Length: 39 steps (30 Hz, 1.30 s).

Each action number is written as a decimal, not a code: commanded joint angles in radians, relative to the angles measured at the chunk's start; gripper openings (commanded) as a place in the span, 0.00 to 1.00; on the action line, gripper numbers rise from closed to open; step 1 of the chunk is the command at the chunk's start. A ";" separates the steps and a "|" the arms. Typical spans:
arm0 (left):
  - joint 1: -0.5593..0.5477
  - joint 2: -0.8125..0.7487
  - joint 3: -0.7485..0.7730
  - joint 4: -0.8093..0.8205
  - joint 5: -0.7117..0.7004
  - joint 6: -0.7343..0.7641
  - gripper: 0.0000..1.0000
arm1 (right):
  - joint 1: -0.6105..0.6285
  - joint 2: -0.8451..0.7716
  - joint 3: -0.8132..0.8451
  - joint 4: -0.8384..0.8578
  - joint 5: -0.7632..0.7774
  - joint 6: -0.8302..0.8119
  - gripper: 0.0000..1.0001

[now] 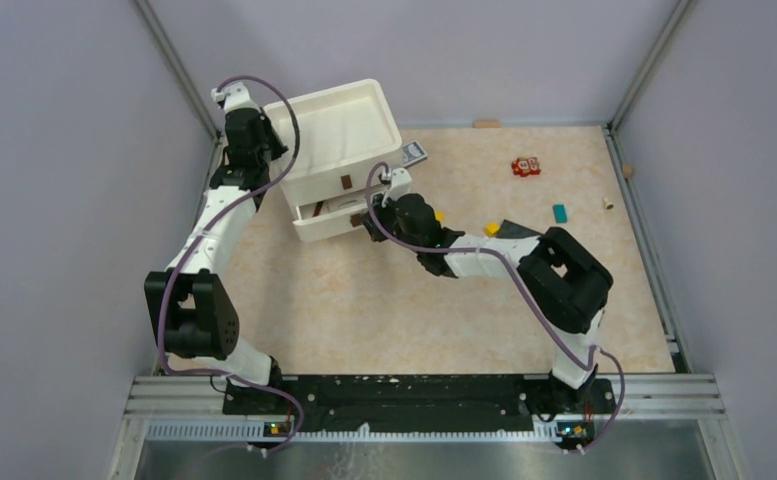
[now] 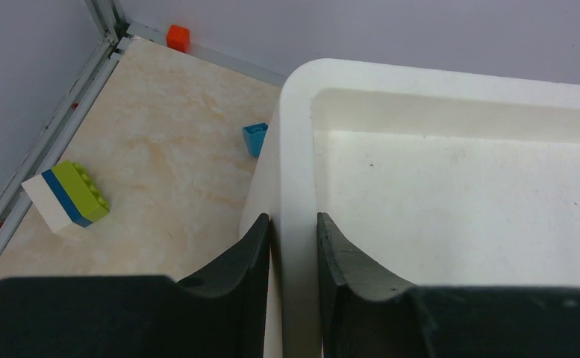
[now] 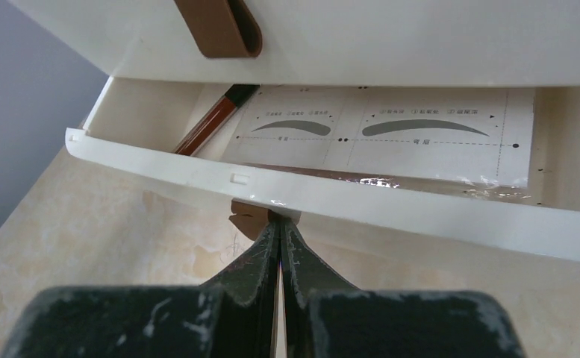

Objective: Organize the makeup
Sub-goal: Close the drawer in the storage box.

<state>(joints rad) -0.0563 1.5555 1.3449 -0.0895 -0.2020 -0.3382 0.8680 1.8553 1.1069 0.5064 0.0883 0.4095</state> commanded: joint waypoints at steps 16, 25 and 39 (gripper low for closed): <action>-0.032 -0.038 -0.005 -0.077 0.087 -0.030 0.00 | -0.035 0.173 0.276 -0.011 0.146 -0.044 0.00; -0.040 -0.064 -0.034 -0.081 0.118 -0.045 0.00 | -0.099 0.200 0.324 -0.009 0.134 -0.014 0.00; -0.056 -0.143 -0.076 -0.125 0.174 -0.069 0.08 | -0.164 0.216 0.391 -0.031 0.076 0.002 0.00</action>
<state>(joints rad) -0.0589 1.5093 1.3045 -0.0929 -0.2310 -0.3691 0.7654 2.0621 1.4048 0.3542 0.1184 0.4168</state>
